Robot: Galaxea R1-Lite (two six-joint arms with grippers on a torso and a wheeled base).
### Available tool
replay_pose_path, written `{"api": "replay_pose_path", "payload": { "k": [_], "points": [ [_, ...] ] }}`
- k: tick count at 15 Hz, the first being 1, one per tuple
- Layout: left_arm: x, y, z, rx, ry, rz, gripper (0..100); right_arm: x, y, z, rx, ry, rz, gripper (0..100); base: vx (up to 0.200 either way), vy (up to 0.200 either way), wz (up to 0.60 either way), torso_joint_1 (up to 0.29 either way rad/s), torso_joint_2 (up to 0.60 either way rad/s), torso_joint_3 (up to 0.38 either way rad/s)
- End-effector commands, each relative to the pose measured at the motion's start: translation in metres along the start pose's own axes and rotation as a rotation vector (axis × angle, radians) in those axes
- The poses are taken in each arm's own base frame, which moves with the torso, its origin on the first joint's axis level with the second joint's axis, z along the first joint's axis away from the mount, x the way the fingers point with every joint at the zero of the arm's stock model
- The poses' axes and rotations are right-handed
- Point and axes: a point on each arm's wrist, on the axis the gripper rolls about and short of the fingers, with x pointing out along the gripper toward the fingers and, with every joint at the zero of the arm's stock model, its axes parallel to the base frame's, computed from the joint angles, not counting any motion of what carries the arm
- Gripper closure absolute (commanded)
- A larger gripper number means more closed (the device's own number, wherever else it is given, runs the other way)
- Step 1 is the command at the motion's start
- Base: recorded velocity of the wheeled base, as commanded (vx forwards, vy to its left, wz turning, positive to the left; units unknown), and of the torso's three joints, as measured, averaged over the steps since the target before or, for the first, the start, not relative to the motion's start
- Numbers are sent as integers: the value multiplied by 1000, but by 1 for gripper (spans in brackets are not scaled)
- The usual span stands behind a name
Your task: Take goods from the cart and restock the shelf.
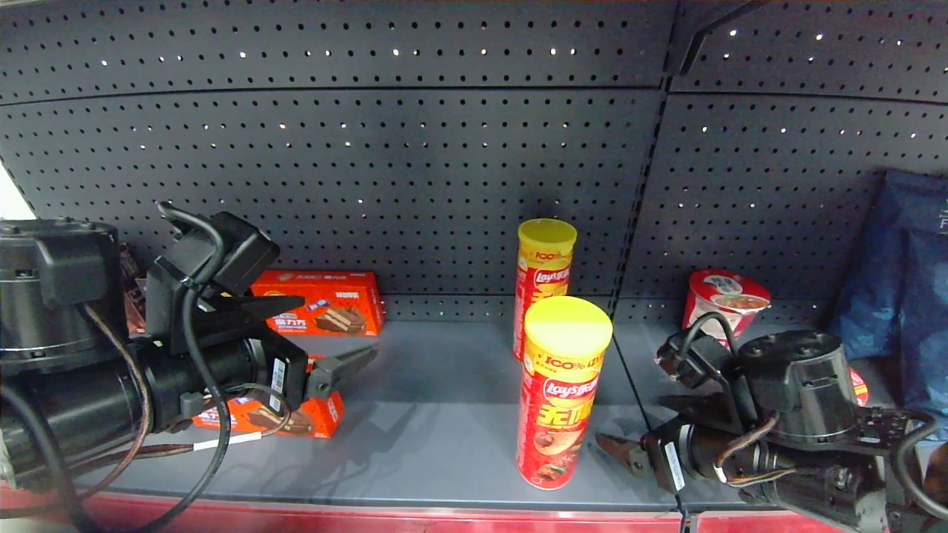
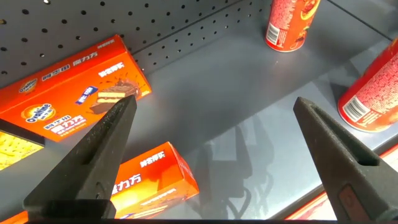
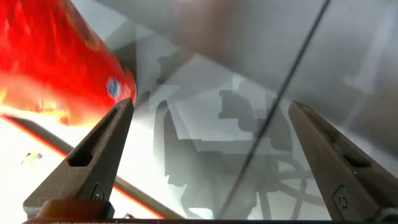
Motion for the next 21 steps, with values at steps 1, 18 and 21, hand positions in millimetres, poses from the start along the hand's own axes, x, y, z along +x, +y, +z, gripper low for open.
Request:
{"api": "replay_pose_path", "payload": {
  "k": [1, 18, 21],
  "points": [
    [1, 0, 0, 1, 2, -1, 0, -11, -1, 1, 3, -25, 5, 0, 0, 0, 0, 0, 0, 0],
    [2, 0, -2, 0, 9, -1, 0, 1, 10, 9, -20, -29, 36, 0, 0, 0, 0, 0, 0, 0],
    [2, -1, -7, -2, 25, -3, 0, 1, 10, 8, -20, -27, 35, 0, 0, 0, 0, 0, 0, 0]
  ]
}}
